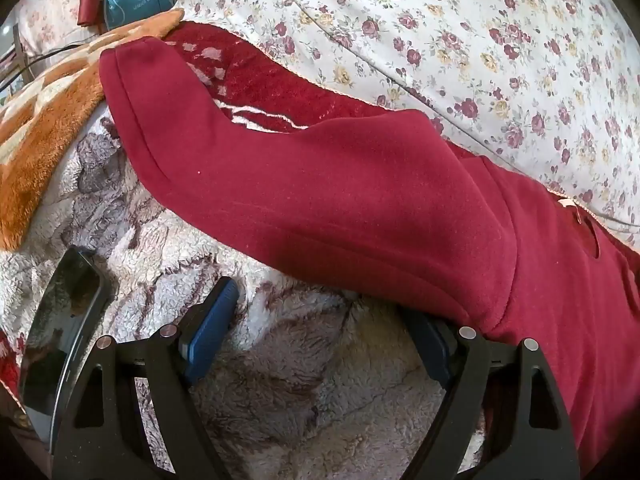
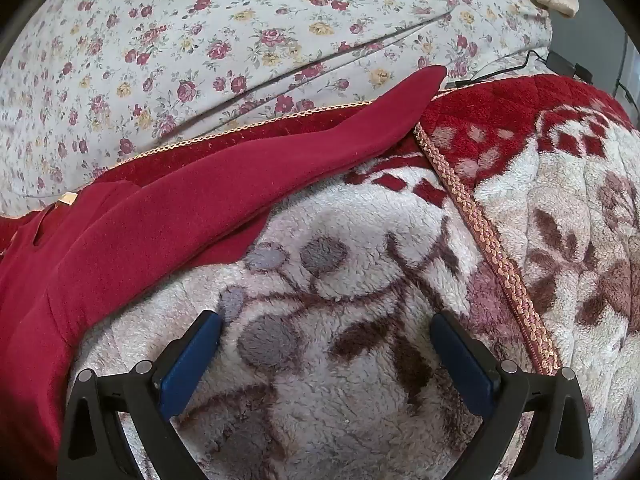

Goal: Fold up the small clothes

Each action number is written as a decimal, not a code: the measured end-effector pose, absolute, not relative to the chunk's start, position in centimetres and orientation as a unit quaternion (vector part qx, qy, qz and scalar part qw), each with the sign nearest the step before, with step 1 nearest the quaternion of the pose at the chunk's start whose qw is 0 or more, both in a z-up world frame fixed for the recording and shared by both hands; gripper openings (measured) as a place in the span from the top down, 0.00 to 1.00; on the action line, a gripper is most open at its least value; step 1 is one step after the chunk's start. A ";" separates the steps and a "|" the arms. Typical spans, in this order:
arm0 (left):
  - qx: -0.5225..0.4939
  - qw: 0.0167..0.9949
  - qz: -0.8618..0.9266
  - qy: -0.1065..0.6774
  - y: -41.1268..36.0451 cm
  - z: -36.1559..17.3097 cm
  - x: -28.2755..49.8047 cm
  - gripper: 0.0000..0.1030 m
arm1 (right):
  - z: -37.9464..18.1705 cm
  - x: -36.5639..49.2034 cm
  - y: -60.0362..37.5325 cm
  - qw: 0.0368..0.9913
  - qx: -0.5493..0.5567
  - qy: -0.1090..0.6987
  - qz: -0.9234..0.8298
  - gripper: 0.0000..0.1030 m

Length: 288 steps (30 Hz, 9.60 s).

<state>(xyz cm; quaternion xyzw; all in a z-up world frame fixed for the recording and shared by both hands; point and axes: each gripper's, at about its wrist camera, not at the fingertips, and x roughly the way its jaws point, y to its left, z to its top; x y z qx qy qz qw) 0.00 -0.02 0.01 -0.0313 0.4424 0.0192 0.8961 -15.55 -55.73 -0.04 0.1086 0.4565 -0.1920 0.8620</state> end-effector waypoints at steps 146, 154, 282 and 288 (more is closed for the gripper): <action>0.034 0.924 -0.112 0.365 -11.2 11.9 -15.2 0.20 | 12.1 -16.1 -33.6 0.885 0.157 0.439 -0.006 0.00; 0.034 0.923 -0.112 0.365 -11.2 11.9 -15.2 0.20 | 11.8 -16.2 -33.4 0.886 0.144 0.440 -0.022 0.00; 0.005 0.904 -0.170 0.392 -15.0 12.0 1.3 0.93 | 5.2 -11.8 -33.9 0.856 0.115 0.503 -0.023 0.00; -0.003 0.868 -0.230 0.440 -22.8 8.0 -0.8 0.93 | 6.1 -13.3 -38.6 0.865 0.137 0.479 -0.059 0.00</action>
